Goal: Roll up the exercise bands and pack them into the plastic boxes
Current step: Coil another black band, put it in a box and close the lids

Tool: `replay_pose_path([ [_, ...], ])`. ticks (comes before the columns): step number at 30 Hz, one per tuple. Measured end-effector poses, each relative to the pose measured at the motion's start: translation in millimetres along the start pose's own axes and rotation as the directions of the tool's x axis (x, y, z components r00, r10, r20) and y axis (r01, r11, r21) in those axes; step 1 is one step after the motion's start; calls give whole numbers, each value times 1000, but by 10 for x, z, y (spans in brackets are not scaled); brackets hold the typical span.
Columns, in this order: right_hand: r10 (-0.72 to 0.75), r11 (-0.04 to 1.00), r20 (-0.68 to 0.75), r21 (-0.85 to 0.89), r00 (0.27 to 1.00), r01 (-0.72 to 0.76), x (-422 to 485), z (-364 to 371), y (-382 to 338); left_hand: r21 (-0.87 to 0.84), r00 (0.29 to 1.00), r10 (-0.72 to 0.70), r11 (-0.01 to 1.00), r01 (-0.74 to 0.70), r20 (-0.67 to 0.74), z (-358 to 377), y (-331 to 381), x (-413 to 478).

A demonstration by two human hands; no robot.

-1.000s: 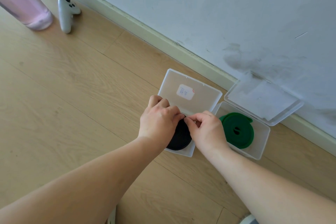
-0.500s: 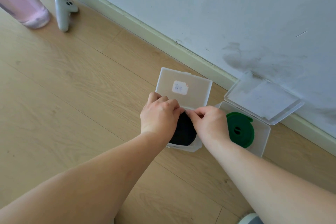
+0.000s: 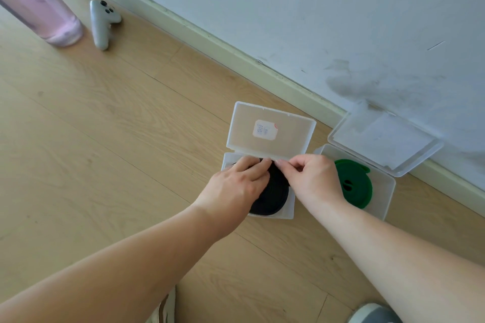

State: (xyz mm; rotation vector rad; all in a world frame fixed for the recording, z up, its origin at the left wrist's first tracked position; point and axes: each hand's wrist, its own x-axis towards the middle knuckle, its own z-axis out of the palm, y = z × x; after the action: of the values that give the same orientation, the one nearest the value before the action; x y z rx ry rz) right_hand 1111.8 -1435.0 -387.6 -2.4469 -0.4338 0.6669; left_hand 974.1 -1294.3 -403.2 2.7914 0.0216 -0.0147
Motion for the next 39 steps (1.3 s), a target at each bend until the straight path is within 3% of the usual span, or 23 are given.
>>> replay_pose_path([
  [5,-1,998,52,-66,999,5,-101,7,36,-14,998,53,999,-52,18,98,-36,-215],
  [9,51,999,34,-18,998,-50,-125,52,61,-14,999,34,999,-34,2,142,-46,-229],
  [18,49,991,27,-127,998,-45,-135,77,31,-31,1000,-17,999,17,-1,143,1,-218],
  [21,-174,970,10,-171,985,173,-179,38,79,-58,1000,-17,998,17,0,164,-29,-238],
  [24,-411,850,118,-308,904,427,-291,-26,176,-97,1000,-14,995,15,9,189,-65,-252],
  [27,-454,781,162,-402,876,478,-343,-40,269,-74,1000,2,997,-2,12,221,-76,-262],
  [31,-526,770,113,-358,843,529,-256,-46,201,-45,1000,1,999,-1,9,215,-73,-248],
  [35,-447,859,28,-265,894,438,-198,13,66,-54,1000,1,999,0,11,209,-65,-249],
  [39,-344,905,56,-245,937,347,-115,80,-16,-63,1000,7,998,-6,18,212,-69,-251],
])
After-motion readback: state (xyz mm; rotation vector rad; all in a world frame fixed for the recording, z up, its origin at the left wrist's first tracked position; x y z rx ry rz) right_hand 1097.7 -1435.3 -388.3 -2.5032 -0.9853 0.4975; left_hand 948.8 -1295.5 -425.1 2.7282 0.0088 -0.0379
